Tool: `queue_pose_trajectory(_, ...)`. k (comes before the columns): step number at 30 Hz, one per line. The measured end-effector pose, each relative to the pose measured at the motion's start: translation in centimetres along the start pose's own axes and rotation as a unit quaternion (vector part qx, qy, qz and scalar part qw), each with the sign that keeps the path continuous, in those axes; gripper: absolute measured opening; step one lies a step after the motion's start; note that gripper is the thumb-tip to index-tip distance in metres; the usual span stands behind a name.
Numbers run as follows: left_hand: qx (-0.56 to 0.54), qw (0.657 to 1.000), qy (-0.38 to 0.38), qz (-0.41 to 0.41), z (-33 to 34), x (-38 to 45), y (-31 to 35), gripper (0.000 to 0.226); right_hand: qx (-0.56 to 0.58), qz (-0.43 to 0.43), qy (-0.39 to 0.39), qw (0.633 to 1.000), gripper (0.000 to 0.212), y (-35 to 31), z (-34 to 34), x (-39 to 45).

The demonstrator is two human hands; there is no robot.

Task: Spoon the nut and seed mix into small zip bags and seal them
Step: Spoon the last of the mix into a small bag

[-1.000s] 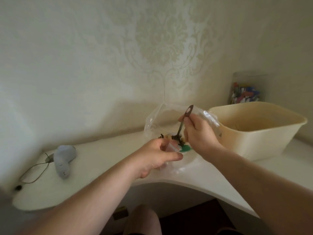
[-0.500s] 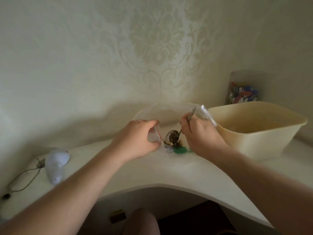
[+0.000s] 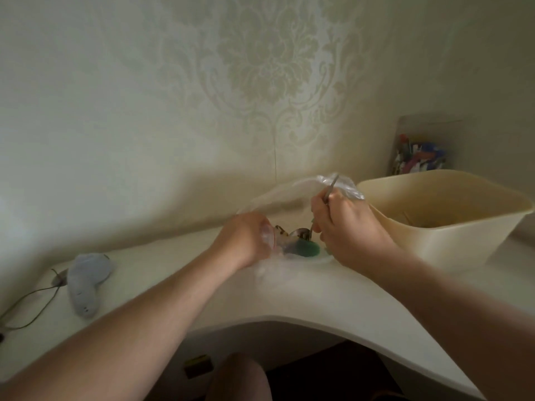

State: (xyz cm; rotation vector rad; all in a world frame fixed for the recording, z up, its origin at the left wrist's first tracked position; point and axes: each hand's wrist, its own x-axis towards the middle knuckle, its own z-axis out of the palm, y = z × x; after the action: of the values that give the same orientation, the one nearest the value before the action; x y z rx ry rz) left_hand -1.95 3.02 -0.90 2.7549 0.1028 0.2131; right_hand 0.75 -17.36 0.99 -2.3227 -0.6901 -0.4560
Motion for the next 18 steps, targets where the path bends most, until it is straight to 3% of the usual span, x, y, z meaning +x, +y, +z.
queue_pose_trajectory(3,-0.061,0.995,0.076,-0.003,-1.3,0.8,0.5,0.02,0.036,0.045,0.015,0.998,0.045,0.1,-0.1,-0.5)
queue_pose_trajectory(7,-0.152,0.988,0.025,-0.031,-1.9,0.8,0.7,0.033,0.122,0.108,0.028,0.986,0.038,0.1,0.6,-1.5)
queue_pose_trajectory(11,-0.141,0.987,-0.068,-0.042,-1.4,0.4,-0.9,0.046,0.17,0.151,0.013,0.974,0.033,-0.3,0.6,-2.1)
queue_pose_trajectory(18,-0.04,0.999,-0.01,0.034,-4.0,-1.2,-0.7,0.071,0.207,0.177,-0.027,0.962,0.024,-2.0,-3.3,-1.8)
